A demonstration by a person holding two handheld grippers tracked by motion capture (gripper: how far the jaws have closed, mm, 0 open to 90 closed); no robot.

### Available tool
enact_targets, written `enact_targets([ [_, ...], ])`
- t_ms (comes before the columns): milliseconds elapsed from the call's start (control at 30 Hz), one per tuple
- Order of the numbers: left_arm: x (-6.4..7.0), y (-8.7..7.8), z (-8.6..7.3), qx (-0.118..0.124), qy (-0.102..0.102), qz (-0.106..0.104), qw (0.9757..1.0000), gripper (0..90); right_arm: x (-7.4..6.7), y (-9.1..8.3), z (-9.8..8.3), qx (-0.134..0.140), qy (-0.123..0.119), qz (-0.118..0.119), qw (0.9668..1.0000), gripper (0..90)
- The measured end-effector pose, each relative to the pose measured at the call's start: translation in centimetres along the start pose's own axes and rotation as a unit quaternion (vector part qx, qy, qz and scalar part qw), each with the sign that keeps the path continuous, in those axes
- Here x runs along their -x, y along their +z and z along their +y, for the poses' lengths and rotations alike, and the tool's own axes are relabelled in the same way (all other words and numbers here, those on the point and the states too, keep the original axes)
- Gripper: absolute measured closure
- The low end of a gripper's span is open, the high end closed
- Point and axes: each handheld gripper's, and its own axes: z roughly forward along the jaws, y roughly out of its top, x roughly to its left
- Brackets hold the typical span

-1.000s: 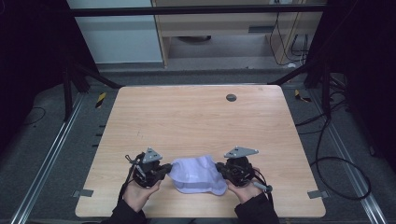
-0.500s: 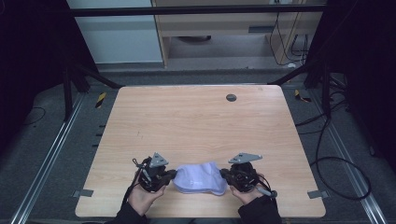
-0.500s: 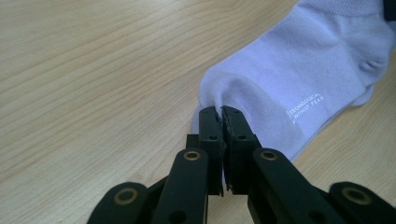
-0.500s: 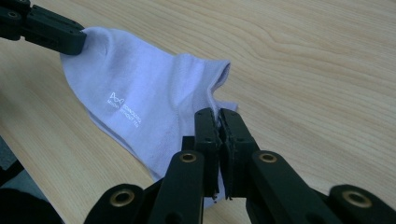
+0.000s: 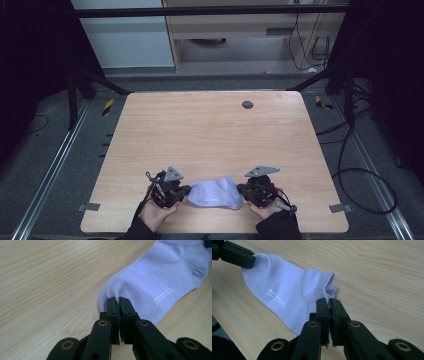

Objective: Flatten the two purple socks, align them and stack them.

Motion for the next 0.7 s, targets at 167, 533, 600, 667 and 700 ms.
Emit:
enact_targets([
  [167,-0.1,0.3,-0.1,-0.004,-0.002,0.001,1.0000,86.5,0.2,0.6,-0.2,-0.008,0.003,-0.006,0.9999,86.7],
  [533,-0.4,0.6,-0.4,-0.008,0.006,0.019,0.9998,73.2,0.6,1.2,-0.6,-0.008,-0.013,-0.023,0.9996,77.8],
  [600,-0.5,0.1,-0.2,0.006,0.007,0.024,0.9997,69.5,0.8,1.1,-0.6,0.004,-0.020,-0.029,0.9994,75.6],
  [667,-0.5,-0.4,0.0,0.027,0.007,0.028,0.9992,68.8,0.8,1.0,-0.7,0.017,-0.019,-0.027,0.9993,75.6],
  [700,-0.4,-0.6,0.1,0.041,0.008,0.028,0.9987,69.0,0.9,1.0,-0.7,0.025,-0.022,-0.024,0.9992,76.2],
])
